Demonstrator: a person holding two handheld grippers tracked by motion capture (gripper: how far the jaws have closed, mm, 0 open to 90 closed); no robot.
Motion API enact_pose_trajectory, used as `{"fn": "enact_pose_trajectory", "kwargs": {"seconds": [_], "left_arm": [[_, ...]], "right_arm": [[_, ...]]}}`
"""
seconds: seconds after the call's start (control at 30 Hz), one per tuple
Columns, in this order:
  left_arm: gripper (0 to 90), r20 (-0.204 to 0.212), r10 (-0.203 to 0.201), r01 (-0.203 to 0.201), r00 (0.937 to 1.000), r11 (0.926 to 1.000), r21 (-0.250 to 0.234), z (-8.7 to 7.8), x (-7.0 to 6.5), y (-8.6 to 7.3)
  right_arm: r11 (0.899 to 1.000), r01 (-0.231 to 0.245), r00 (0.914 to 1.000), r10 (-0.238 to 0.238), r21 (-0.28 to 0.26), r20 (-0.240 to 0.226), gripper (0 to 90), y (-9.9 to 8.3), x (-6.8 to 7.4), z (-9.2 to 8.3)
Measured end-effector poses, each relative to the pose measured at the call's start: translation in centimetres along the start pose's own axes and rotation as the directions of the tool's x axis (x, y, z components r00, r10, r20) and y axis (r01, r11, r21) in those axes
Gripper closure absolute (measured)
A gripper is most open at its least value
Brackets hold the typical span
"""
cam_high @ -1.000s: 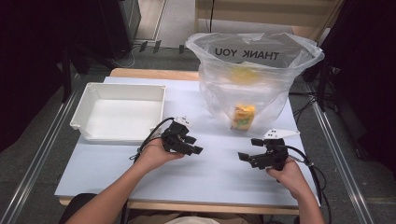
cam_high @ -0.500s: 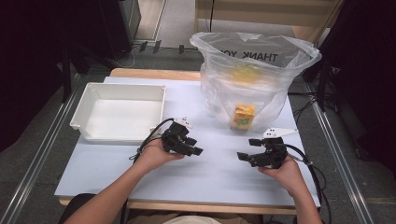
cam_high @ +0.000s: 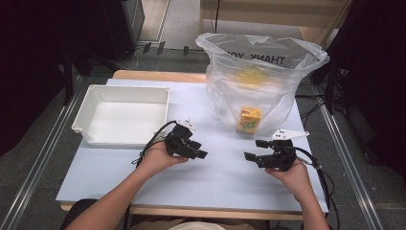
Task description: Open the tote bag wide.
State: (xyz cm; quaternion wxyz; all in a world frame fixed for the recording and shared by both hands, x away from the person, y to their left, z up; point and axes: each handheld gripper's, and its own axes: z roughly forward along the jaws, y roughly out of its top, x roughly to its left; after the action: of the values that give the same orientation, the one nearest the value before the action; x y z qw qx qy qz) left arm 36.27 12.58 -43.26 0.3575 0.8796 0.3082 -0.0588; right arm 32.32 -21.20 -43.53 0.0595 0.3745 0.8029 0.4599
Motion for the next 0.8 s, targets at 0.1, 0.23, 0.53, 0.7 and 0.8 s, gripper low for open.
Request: {"fn": "enact_pose_trajectory", "kwargs": {"seconds": [0.1, 0.23, 0.53, 0.7, 0.8], "left_arm": [[50.0, -0.002, -0.001, 0.001, 1.0, 1.0, 0.004, 0.07, -0.01, 0.01], [47.6, -0.006, -0.001, 0.001, 1.0, 1.0, 0.01, 0.21, 0.03, 0.05], [43.1, 0.001, -0.022, 0.022, 0.9998, 0.9997, -0.009, 0.2, 0.37, 0.21], [43.5, 0.009, -0.039, 0.039, 0.9992, 0.9992, -0.009, 0.28, 0.5, 0.33], [49.5, 0.024, -0.061, 0.061, 0.9978, 0.9981, -0.003, 0.31, 0.54, 0.52]], "right_arm": [[1.0, -0.002, 1.0, 0.002, 0.015, -0.001, 28.9, -0.05, 0.0, 0.04], [1.0, 0.009, 0.9999, -0.009, 0.024, -0.01, 32.2, -0.07, -0.04, -0.01], [0.999, 0.003, 0.9996, -0.002, 0.032, -0.027, 36.0, 0.0, -0.29, -0.21], [0.999, 0.004, 0.9996, -0.003, 0.037, -0.028, 38.4, -0.01, -0.28, -0.38], [0.997, -0.016, 0.9981, 0.02, 0.073, -0.058, 41.6, -0.01, -0.52, -0.34]]}}
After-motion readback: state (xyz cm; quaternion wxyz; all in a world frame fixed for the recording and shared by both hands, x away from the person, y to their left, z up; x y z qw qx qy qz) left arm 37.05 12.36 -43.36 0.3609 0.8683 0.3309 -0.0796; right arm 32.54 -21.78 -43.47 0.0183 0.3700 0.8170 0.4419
